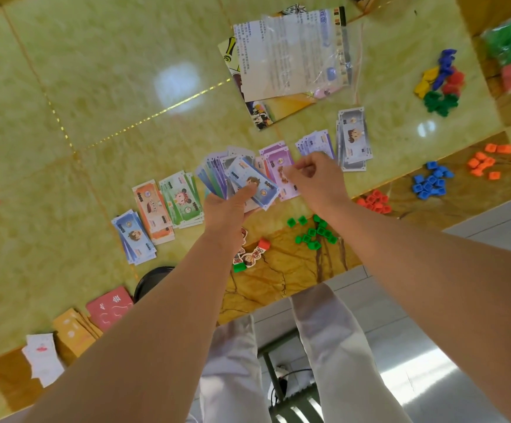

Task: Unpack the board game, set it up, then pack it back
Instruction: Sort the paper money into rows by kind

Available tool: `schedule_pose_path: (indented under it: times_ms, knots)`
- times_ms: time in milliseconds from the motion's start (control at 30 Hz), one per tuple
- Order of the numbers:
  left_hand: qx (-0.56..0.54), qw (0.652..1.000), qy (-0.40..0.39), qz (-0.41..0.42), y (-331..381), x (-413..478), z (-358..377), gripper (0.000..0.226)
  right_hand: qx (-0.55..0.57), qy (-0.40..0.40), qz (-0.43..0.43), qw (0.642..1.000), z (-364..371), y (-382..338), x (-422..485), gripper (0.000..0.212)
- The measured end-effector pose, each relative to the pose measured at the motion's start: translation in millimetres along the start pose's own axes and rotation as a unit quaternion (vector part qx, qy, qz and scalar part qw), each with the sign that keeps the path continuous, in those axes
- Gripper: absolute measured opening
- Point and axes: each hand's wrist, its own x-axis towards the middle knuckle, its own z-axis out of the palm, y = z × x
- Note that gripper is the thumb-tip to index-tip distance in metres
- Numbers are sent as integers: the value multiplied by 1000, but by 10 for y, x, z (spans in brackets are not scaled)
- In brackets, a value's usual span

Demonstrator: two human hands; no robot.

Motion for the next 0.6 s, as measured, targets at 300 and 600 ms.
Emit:
schedule_pose_path:
  times_ms: [300, 600]
  knots:
    - [-65, 998, -27, -3, 160, -172, 239, 23, 8, -84, -24, 996, -139, -126, -22, 9]
    - [-8, 1000, -19, 12, 281, -245, 319, 23, 118, -37, 61, 990, -382, -198, 61, 9]
